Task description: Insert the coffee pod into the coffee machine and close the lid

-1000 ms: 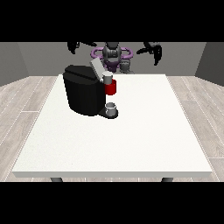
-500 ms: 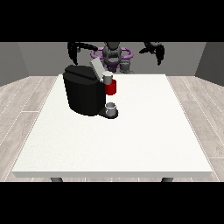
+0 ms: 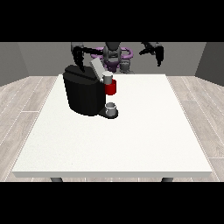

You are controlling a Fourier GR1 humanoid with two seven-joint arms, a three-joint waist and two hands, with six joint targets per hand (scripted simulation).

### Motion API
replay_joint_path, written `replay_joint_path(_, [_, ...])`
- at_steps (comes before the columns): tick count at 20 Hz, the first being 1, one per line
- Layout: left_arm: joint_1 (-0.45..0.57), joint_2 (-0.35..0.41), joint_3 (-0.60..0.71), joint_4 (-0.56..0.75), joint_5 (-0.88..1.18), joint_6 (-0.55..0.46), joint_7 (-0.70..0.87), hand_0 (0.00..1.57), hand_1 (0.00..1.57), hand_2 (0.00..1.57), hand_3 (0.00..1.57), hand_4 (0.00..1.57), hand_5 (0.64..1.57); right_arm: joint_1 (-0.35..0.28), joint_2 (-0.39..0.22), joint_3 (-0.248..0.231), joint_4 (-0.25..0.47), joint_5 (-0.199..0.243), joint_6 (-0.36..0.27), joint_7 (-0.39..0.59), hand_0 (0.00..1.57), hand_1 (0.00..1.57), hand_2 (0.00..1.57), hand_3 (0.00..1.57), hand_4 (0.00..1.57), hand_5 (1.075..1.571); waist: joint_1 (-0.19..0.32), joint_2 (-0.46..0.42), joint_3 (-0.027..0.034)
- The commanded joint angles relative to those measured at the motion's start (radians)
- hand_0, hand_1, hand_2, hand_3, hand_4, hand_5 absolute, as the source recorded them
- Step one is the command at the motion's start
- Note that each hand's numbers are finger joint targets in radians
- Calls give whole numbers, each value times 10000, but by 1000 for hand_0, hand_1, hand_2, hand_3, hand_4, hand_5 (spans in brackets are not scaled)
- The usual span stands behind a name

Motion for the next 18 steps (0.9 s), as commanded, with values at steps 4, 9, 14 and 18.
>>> replay_joint_path(4, [737, 411, -27, -1293, 449, -211, 143, 0, 0, 0, 0, 374, 1571, -537, 38, 346, 553, 239, 97, -256, 0, 0, 0, 0, 0, 1571, -105, 431, 0])
replay_joint_path(9, [842, 649, 192, -1367, 648, -49, 214, 0, 0, 0, 0, 336, 1571, -1046, 343, 668, 543, 437, -79, -387, 0, 0, 0, 0, 0, 1571, -381, 775, -2])
replay_joint_path(14, [902, 367, -175, -1727, 28, 852, 246, 0, 0, 0, 0, 299, 1571, -1350, 152, 654, 730, 415, 240, -583, 0, 0, 0, 0, 163, 1571, -482, 973, -1])
replay_joint_path(18, [1100, 634, -110, -1512, 182, 455, 104, 0, 0, 0, 0, 348, 1571, -2059, 242, 1005, 682, 691, 185, -83, 0, 0, 0, 0, 161, 1571, -235, 963, -3])
